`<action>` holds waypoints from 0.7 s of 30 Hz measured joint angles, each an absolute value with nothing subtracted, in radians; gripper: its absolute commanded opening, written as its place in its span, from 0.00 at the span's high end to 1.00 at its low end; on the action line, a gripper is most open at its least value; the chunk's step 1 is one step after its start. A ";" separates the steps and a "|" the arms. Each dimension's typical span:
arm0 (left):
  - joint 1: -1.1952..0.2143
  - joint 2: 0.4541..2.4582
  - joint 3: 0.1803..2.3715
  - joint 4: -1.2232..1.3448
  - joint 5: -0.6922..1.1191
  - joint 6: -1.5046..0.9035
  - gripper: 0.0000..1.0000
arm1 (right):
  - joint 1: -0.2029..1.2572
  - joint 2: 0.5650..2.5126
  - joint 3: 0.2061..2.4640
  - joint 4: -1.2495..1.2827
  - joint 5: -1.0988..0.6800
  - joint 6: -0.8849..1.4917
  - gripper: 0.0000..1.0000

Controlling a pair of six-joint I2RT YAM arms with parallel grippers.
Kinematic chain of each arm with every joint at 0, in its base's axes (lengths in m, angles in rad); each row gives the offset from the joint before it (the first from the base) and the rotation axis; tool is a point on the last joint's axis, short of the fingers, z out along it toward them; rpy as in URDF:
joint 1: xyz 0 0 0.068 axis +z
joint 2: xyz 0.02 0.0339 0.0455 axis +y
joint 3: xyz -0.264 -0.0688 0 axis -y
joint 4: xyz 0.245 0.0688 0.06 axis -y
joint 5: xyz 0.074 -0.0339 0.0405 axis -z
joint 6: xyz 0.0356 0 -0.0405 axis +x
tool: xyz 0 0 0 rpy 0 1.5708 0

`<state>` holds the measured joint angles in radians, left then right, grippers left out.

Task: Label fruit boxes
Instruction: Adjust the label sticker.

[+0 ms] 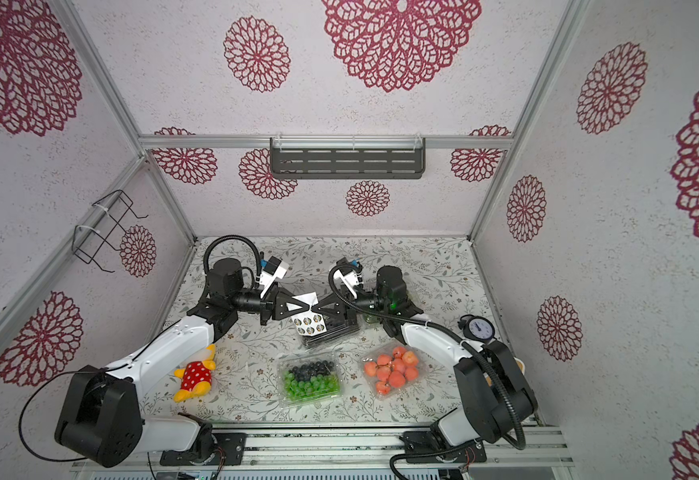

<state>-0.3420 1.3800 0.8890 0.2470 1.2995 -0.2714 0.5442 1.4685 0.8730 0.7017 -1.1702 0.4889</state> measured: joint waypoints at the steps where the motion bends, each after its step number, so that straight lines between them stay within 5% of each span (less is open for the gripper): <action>1: -0.342 1.380 0.889 0.247 1.300 -0.271 0.94 | 0.544 1.468 0.873 0.702 -1.171 0.489 1.00; 3: -0.341 1.380 0.889 0.250 1.293 -0.274 0.72 | 0.544 1.468 0.873 0.704 -1.171 0.490 1.00; 7: -0.336 1.380 0.865 0.340 1.289 -0.327 0.65 | 0.543 1.462 0.871 0.738 -1.170 0.507 1.00; 21: -0.341 1.381 0.836 0.439 1.319 -0.368 0.87 | 0.543 1.465 0.870 0.871 -1.174 0.601 1.00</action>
